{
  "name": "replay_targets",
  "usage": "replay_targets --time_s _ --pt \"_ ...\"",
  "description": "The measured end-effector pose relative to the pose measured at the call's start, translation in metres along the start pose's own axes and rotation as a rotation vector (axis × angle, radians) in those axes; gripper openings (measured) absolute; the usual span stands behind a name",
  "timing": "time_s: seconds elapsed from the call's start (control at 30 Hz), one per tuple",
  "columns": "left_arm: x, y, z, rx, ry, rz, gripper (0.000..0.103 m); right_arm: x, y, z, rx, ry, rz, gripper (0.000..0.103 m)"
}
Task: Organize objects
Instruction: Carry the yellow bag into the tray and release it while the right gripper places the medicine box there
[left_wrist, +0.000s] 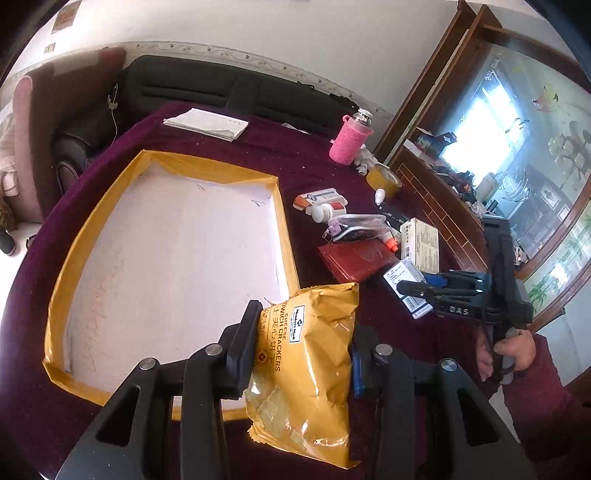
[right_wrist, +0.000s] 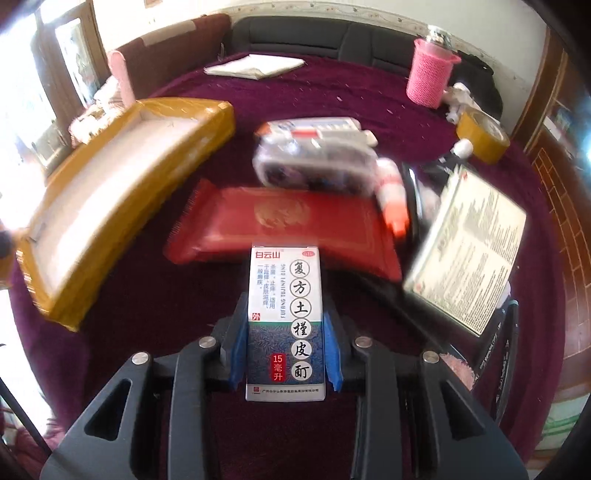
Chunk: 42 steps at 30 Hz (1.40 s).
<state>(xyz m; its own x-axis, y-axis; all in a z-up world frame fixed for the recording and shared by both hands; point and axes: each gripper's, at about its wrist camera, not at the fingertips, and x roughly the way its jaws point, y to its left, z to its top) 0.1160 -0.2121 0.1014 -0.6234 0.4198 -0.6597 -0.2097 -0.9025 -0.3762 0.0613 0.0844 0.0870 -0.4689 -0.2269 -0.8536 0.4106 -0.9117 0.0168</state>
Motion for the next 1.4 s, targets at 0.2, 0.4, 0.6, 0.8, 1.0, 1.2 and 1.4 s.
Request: replay_targets --time_s 0.2,0.4,0.6,0.8,1.0,1.2,1.4 --pt "0.023 0.018 0.062 0.025 0.003 0.065 0.035 -0.020 0.028 0.057 0.071 -0.039 0.230 0.032" --pt "0.100 0.064 0.110 -0.063 0.091 0.139 0.035 0.042 0.052 0.124 0.254 0.013 0.423 0.032" --pt "0.152 0.105 0.120 -0.217 0.155 0.079 0.035 0.100 0.066 0.152 0.306 0.046 0.392 0.032" --pt "0.178 0.118 0.125 -0.280 0.171 0.058 0.035 0.114 0.074 0.166 0.267 0.032 0.315 0.032" --pt "0.187 0.135 0.126 -0.355 0.160 0.052 0.055 0.124 0.071 0.176 0.285 0.006 0.239 0.035" --pt "0.171 0.136 0.133 -0.372 0.121 0.054 0.060 0.102 0.064 0.175 0.284 -0.051 0.222 0.037" --pt "0.123 0.119 0.122 -0.345 0.059 0.124 0.065 0.035 0.051 0.148 0.210 -0.176 0.136 0.037"
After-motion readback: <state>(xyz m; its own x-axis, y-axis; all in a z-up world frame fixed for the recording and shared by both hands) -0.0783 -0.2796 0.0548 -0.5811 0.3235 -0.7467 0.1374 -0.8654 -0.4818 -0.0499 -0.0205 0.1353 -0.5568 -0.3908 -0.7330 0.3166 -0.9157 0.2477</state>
